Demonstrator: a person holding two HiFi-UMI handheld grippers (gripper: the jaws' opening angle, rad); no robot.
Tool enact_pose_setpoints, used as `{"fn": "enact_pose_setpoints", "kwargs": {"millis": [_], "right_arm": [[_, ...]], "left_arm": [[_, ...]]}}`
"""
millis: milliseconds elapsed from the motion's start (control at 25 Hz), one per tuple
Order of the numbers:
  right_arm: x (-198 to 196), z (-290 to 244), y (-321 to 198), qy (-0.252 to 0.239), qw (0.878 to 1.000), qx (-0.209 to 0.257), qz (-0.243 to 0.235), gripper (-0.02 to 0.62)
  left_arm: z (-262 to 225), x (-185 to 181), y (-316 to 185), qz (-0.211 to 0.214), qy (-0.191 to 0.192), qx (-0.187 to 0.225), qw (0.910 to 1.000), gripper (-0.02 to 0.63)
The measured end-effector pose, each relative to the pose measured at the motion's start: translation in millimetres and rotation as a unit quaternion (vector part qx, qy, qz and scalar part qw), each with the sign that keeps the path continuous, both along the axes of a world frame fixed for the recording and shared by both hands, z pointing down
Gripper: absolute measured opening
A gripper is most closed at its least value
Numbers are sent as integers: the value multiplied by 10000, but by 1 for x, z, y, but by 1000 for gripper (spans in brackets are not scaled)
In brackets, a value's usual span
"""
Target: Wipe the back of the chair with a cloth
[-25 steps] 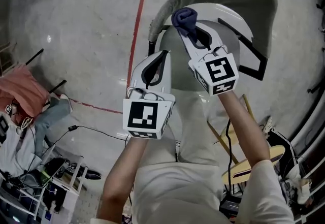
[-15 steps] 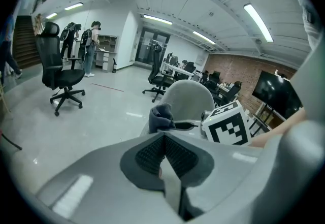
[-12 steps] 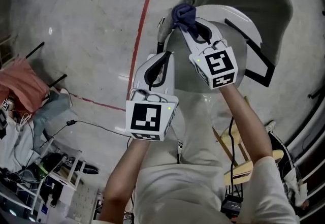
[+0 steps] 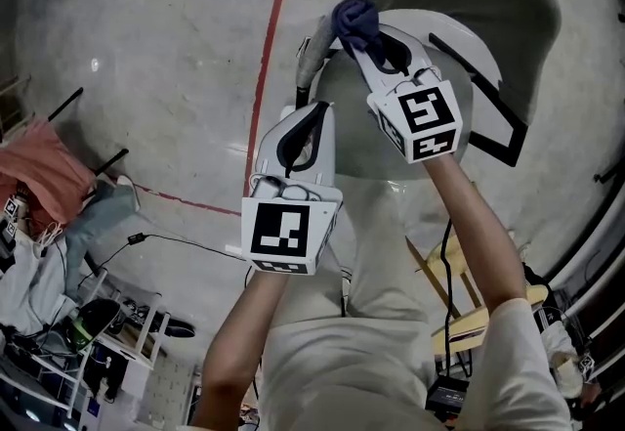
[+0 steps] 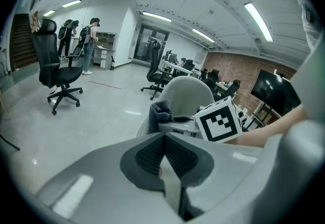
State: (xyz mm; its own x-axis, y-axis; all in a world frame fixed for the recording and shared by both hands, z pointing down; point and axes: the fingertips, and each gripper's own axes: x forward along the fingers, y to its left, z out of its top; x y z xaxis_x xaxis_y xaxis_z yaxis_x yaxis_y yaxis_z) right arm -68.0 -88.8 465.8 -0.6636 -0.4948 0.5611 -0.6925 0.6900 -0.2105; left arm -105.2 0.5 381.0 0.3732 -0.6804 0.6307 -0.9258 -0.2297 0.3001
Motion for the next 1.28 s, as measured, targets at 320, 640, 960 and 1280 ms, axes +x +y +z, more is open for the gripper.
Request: {"fn": "enact_pose_setpoints", "kwargs": {"millis": [320, 640, 960, 1280], "right_arm": [[28, -1, -23, 24, 9992, -5, 398, 83], [64, -1, -47, -31, 9946, -106, 1029, 83], [109, 3, -67, -171, 9853, -219, 1684, 83], [149, 0, -73, -109, 9759, -212, 2168, 83]], "left_arm": [[2, 12, -5, 90, 16, -24, 10000, 2], [3, 20, -7, 155, 33, -76, 9998, 2], [5, 37, -11, 257, 36, -123, 9996, 2], [2, 59, -16, 482, 57, -115, 9988, 2]]}}
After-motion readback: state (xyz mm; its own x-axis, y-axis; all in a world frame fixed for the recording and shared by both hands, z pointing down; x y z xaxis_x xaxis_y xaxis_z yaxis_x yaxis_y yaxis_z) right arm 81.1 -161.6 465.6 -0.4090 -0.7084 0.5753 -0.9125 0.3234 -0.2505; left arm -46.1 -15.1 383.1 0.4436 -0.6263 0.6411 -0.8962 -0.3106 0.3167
